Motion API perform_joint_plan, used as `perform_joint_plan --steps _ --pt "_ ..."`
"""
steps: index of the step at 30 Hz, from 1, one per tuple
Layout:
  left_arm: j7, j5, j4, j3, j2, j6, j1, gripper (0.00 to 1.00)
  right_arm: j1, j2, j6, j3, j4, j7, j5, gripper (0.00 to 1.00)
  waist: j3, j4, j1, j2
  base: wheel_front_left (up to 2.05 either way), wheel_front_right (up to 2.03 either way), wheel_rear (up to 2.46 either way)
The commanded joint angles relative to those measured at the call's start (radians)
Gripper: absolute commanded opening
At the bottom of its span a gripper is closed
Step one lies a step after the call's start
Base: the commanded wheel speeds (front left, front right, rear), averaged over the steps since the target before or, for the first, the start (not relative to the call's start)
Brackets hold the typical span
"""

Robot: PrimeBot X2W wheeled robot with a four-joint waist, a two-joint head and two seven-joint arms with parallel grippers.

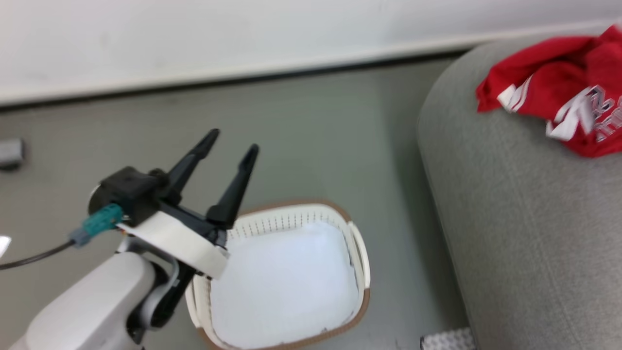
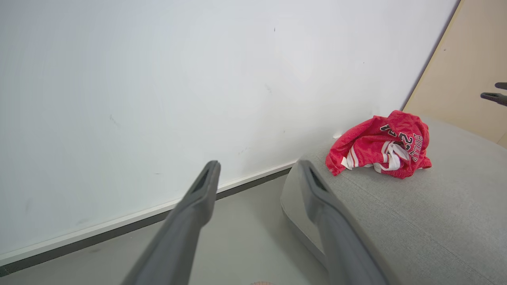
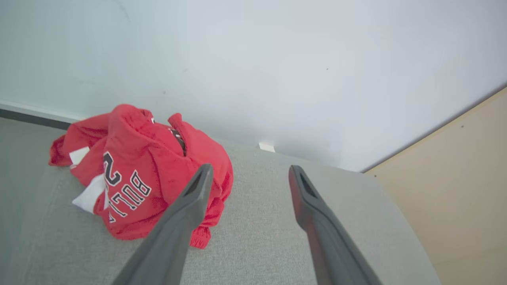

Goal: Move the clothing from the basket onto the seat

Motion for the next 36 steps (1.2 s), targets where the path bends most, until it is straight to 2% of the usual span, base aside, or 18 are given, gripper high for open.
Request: perform_joint_plan --steps 1,4,7,10,13,17,21,24,30,36 --pt "-0.005 -0.020 0.007 0.015 0.005 0.007 0.025 1.00 0.020 -0.007 -0.003 0.005 -0.032 -0.013 0.018 1.00 -0.110 0.015 0.0003 -0.0001 0.00 0.00 0.00" --pt "-0.007 -0.036 0.018 0.077 0.007 0.030 0.066 1.00 0.043 -0.016 -0.003 0.011 -0.123 -0.044 0.068 1.00 -0.159 0.037 0.0003 -0.0001 0.00 0.00 0.00" --pt "-0.008 -0.049 0.011 0.171 -0.009 0.049 0.118 1.00 0.071 0.013 -0.003 0.012 -0.196 -0.083 0.102 1.00 -0.198 0.064 0.0003 -0.0001 0.00 0.00 0.00" --pt "-0.008 -0.027 0.015 0.258 -0.031 0.067 0.194 1.00 0.113 0.080 -0.002 -0.008 -0.248 -0.134 0.121 1.00 -0.229 0.091 0.0003 -0.0001 0.00 0.00 0.00" --pt "-0.008 -0.005 0.020 0.337 -0.061 0.063 0.274 1.00 0.176 0.157 -0.003 -0.031 -0.293 -0.178 0.102 1.00 -0.252 0.115 0.0003 -0.0001 0.00 0.00 0.00" --pt "-0.008 0.027 0.038 0.436 -0.123 0.022 0.382 1.00 0.289 0.305 -0.002 -0.060 -0.371 -0.220 0.037 1.00 -0.277 0.146 0.0003 -0.0001 0.00 0.00 0.00" --pt "-0.008 0.089 0.065 0.525 -0.189 -0.043 0.463 1.00 0.433 0.456 -0.003 -0.054 -0.462 -0.272 -0.028 1.00 -0.278 0.163 0.0003 -0.0001 0.00 0.00 0.00" --pt "-0.008 0.144 0.103 0.572 -0.236 -0.083 0.510 1.00 0.529 0.534 -0.003 -0.028 -0.504 -0.339 -0.053 1.00 -0.276 0.173 0.0003 -0.0001 0.00 0.00 0.00" --pt "-0.008 0.279 0.165 0.648 -0.340 -0.166 0.579 1.00 0.686 0.590 -0.003 0.038 -0.460 -0.476 -0.036 1.00 -0.281 0.191 0.0003 -0.0001 0.00 0.00 0.00" --pt "-0.008 0.396 0.198 0.752 -0.438 -0.245 0.619 1.00 0.703 0.609 -0.003 0.073 -0.372 -0.526 -0.035 1.00 -0.287 0.181 0.0003 -0.0001 0.00 0.00 0.00"
